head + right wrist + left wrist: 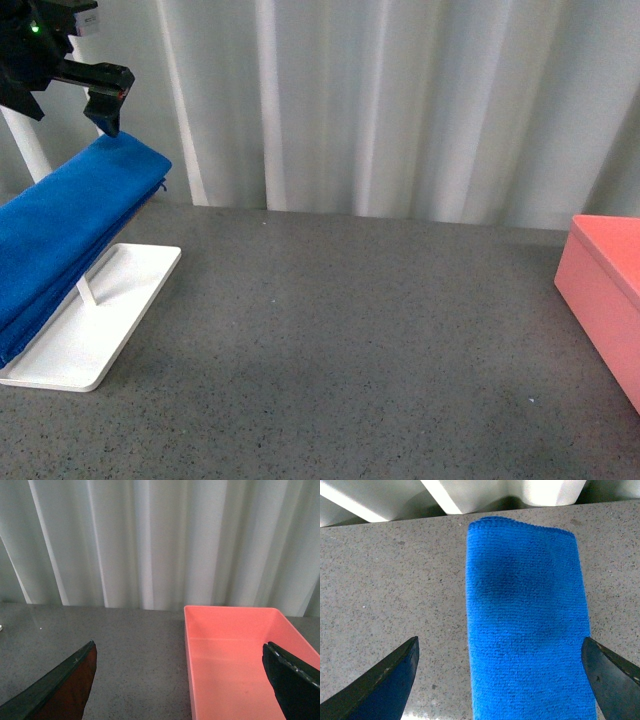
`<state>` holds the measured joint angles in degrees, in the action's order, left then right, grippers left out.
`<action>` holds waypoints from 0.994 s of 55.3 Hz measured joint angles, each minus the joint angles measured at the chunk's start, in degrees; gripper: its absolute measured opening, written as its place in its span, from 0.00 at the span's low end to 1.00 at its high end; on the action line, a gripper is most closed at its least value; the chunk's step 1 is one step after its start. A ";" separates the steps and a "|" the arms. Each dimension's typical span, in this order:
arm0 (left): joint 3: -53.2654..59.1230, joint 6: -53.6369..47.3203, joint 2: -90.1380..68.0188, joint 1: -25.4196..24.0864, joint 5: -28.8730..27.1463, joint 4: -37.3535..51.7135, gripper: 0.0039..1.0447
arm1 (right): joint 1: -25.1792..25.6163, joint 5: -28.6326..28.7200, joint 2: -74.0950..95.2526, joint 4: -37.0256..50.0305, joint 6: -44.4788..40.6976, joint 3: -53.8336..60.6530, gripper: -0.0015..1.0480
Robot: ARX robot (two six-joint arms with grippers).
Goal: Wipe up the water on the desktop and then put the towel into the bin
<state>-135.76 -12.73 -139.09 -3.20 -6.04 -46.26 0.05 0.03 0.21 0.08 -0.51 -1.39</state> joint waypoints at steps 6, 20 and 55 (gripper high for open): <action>2.64 -0.17 -0.39 0.74 -0.15 3.30 0.94 | 0.00 0.02 0.00 0.00 -0.02 0.00 0.93; 12.39 -1.86 -0.20 0.94 -0.48 9.57 0.94 | 0.00 0.02 0.00 0.00 -0.02 0.00 0.93; 15.87 -5.03 3.54 1.03 -0.94 10.99 0.05 | 0.00 0.02 0.00 0.00 -0.02 0.00 0.93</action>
<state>-119.90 -17.76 -135.55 -2.17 -6.98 -35.27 0.05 0.05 0.21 0.08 -0.54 -1.39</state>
